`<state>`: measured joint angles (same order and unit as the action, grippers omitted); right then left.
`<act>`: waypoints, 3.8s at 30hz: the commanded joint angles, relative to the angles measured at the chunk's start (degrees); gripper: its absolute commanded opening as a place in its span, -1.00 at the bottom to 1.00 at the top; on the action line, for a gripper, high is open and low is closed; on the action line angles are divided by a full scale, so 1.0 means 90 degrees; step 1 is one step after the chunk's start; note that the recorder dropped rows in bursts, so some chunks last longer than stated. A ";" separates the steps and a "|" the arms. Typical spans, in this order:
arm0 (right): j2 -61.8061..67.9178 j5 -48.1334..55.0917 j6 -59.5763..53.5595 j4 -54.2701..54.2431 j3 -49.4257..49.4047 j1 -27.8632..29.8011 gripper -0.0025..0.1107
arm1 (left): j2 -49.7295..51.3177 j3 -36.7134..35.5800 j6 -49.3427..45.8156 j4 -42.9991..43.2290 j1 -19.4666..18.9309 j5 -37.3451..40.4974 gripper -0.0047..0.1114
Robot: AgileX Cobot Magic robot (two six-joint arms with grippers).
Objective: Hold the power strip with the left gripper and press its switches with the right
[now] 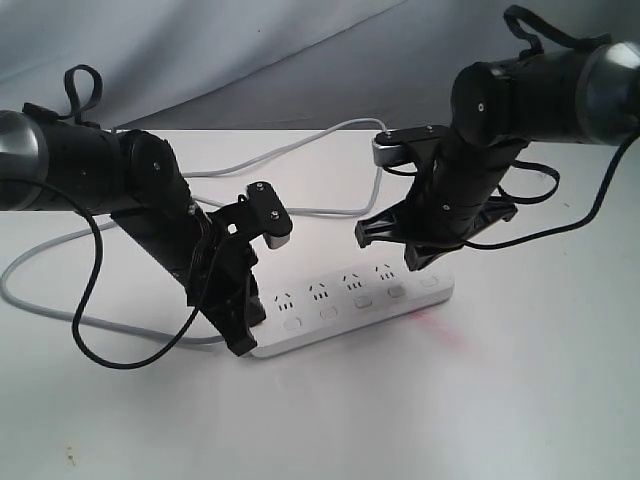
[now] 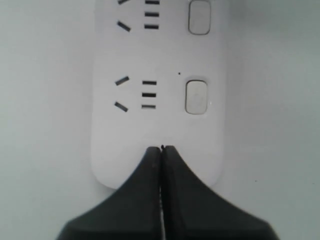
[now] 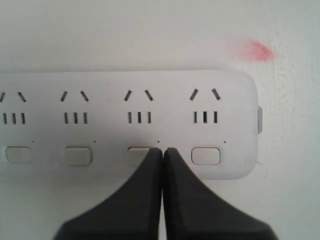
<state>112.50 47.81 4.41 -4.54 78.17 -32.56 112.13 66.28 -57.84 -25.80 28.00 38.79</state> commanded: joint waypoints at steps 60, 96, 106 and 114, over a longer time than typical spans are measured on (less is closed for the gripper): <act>0.1385 -0.0065 0.0065 0.0037 -0.0053 -0.0260 -0.96 | 0.0010 -0.0009 0.0092 -0.0065 0.0022 0.0026 -0.92; 0.0039 -0.0340 0.0585 0.0752 -0.0484 -0.0763 -0.96 | 0.0010 -0.0009 0.0104 -0.0065 0.0022 0.0025 -0.92; -0.0113 -0.0504 0.0410 0.0583 -0.0484 -0.0763 -0.96 | 0.0010 -0.0009 0.0094 -0.0065 0.0022 0.0025 -0.92; -0.0101 -0.0766 0.0178 0.0254 -0.0484 -0.0982 -0.96 | 0.0010 -0.0009 0.0094 -0.0065 0.0022 0.0025 -0.92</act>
<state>112.15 42.31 6.81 -1.34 74.20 -40.00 112.13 66.28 -57.48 -25.80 28.00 38.91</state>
